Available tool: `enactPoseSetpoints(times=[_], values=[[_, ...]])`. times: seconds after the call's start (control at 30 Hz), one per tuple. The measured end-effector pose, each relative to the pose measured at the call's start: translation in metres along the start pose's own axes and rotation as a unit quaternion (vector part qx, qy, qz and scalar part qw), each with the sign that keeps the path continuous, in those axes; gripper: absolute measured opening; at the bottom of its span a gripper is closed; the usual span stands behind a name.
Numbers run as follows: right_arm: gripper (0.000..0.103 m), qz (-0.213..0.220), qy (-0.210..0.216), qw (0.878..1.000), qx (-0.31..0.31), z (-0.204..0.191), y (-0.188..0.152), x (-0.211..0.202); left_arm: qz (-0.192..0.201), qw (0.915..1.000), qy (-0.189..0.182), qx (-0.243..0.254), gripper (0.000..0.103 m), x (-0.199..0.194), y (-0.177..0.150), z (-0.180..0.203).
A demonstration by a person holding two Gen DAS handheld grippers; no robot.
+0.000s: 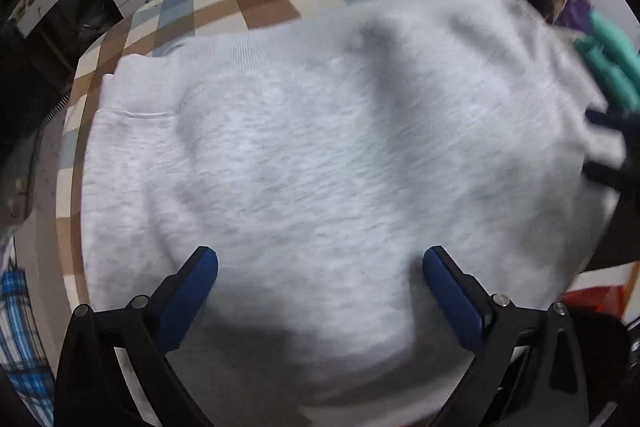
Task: Fold large clothes
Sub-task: 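Smooth the folded grey hoodie flat with both open grippers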
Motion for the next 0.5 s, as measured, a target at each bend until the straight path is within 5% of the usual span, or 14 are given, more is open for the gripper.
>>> enactPoseSetpoints(times=[0.1, 0.2, 0.27, 0.5], values=[[0.091, 0.000, -0.013, 0.999, -0.037, -0.032, -0.016, 0.008, 0.031, 0.9975, -0.063, -0.006, 0.101, -0.014, -0.009, 0.015], [0.098, -0.038, -0.053, 0.997, -0.048, -0.035, -0.042, 0.057, -0.006, 0.9999, 0.000, 0.016, 0.102, 0.022, -0.024, 0.014], [0.103, -0.001, -0.056, 0.998, -0.036, -0.033, -0.045, 0.058, 0.014, 0.9996, -0.022, -0.001, 0.102, 0.033, -0.031, 0.009], [0.102, -0.035, -0.032, 0.999, -0.018, -0.034, -0.017, 0.039, 0.041, 0.9974, -0.060, 0.000, 0.102, 0.028, -0.023, -0.009]])
Point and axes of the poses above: each gripper's, at about its wrist camera, not at the fingertips, and x roughly the way its jaws point, z to its right, y to its top, the point moved 4 cm from there along x, roughly the way its jaws point, and after that the axes turned 9 degrees about -y, right-handed, at the moved point
